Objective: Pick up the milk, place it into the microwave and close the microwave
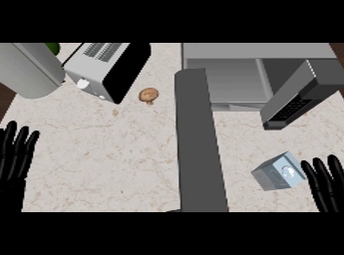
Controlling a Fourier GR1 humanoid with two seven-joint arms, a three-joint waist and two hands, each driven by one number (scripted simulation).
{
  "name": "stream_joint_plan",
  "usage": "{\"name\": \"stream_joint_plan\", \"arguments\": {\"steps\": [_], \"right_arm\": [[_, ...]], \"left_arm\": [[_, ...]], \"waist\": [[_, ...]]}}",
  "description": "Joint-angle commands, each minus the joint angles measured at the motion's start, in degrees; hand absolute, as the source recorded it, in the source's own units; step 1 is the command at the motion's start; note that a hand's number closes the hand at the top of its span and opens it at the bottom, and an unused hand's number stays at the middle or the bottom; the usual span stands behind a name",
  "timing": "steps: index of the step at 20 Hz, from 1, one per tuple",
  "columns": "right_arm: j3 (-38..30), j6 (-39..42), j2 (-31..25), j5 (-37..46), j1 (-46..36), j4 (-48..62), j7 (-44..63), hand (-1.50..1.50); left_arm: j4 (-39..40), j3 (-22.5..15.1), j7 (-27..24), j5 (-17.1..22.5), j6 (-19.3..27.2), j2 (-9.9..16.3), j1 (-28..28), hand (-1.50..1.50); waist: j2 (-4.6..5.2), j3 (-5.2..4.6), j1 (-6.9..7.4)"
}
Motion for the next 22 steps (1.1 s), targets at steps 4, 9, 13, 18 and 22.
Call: {"name": "stream_joint_plan", "arguments": {"steps": [4,9,13,18,22], "right_arm": [[-4.95,-3.96,1.64,3.92,-3.97,7.3,-4.55,-1.5],[-6.57,-5.69,1.65,6.04,-5.26,12.27,-7.18,-1.5],[-6.37,-7.41,2.69,7.73,-9.56,20.84,-9.61,-1.5],[-9.63,-8.68,2.66,7.52,-11.18,27.03,-14.38,-1.5],[-16.45,-6.88,-0.79,5.81,-14.1,35.92,-20.04,-1.5]], "left_arm": [[-5.37,0.5,-2.68,2.57,-3.8,-0.15,10.03,-1.5],[-4.93,-1.3,-3.91,0.14,-3.73,-1.81,10.54,-1.5],[-3.37,-4.25,-3.15,-4.13,-1.45,-2.98,7.5,-1.5],[-2.39,1.29,-6.88,0.65,-6.4,-1.07,11.19,-1.5],[-4.1,-1.45,-8.25,-0.71,-6.99,-2.97,14.75,-1.5]], "waist": [[0.02,0.01,0.47],[0.05,0.01,0.24],[0.11,0.02,0.21],[0.09,0.01,0.36],[0.1,0.03,0.58]]}}
